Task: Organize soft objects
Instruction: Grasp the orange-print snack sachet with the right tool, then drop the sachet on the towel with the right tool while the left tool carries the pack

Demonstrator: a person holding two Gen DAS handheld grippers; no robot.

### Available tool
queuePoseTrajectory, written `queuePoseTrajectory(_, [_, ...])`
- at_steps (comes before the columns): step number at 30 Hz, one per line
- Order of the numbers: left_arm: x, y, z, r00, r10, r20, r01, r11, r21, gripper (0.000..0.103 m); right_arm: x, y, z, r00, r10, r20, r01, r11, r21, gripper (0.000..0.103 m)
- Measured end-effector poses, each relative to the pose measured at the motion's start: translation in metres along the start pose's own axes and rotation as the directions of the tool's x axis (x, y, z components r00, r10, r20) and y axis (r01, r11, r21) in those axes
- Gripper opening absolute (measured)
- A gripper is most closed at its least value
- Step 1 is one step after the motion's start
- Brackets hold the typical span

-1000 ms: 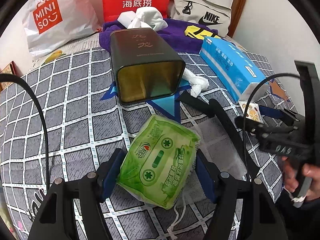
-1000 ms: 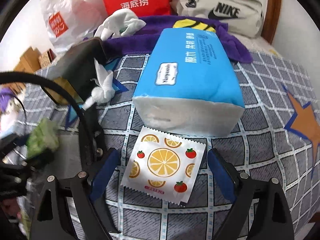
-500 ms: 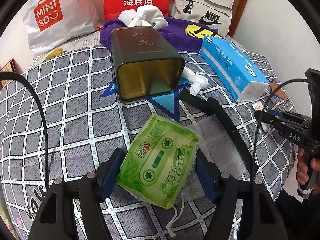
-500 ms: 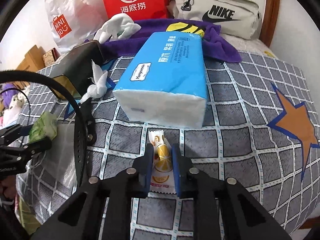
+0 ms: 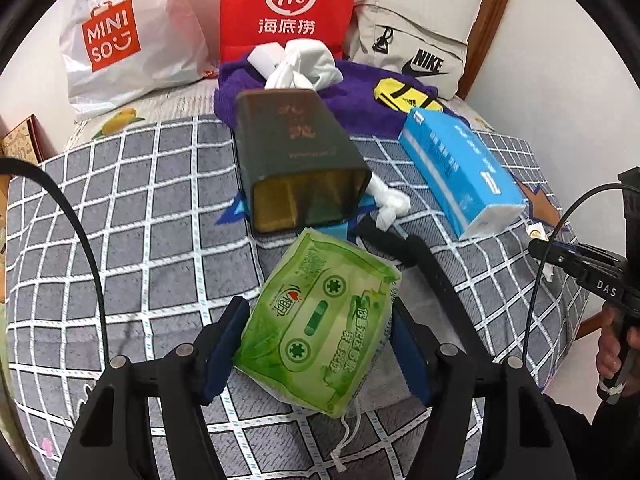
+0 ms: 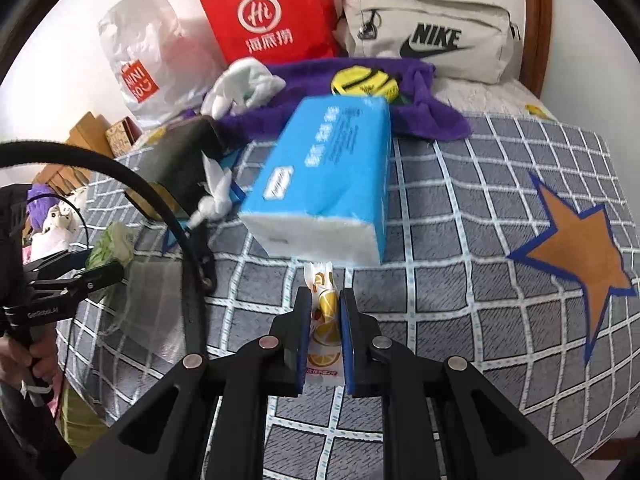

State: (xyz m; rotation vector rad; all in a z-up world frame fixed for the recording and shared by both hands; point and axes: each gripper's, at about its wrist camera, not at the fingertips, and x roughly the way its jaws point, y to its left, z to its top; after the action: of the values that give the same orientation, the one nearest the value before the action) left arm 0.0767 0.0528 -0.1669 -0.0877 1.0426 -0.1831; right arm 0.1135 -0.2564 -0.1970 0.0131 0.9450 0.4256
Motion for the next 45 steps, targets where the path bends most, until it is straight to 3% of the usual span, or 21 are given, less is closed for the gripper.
queuePoseTrajectory(15, [-0.022,-0.004,0.034,0.998,0.057,0.039,-0.058,0.998,0.014,0.068,-0.025,0.003,0.031,0.998,0.041,0.05,-0.04,0.999,-0.026,0.014])
queuePoseTrajectory(27, [-0.041,0.001,0.074,0.992,0.089,0.087,-0.09,0.996,0.018,0.067,-0.027,0.003,0.078,0.995,0.07,0.072,-0.067,0.997,-0.044,0.014])
queuePoseTrajectory(36, [-0.035,0.015,0.112,0.992,0.08,0.099,-0.078,0.997,-0.024,0.067,-0.02,-0.001,0.118,0.992,0.072,0.102,-0.065,0.996,-0.063,0.014])
queuePoseTrajectory(45, [-0.012,0.02,0.151,0.995,0.017,0.103,-0.012,0.999,-0.052,0.067,0.007,-0.007,0.161,0.992,0.087,0.088,-0.082,0.995,-0.059,0.014])
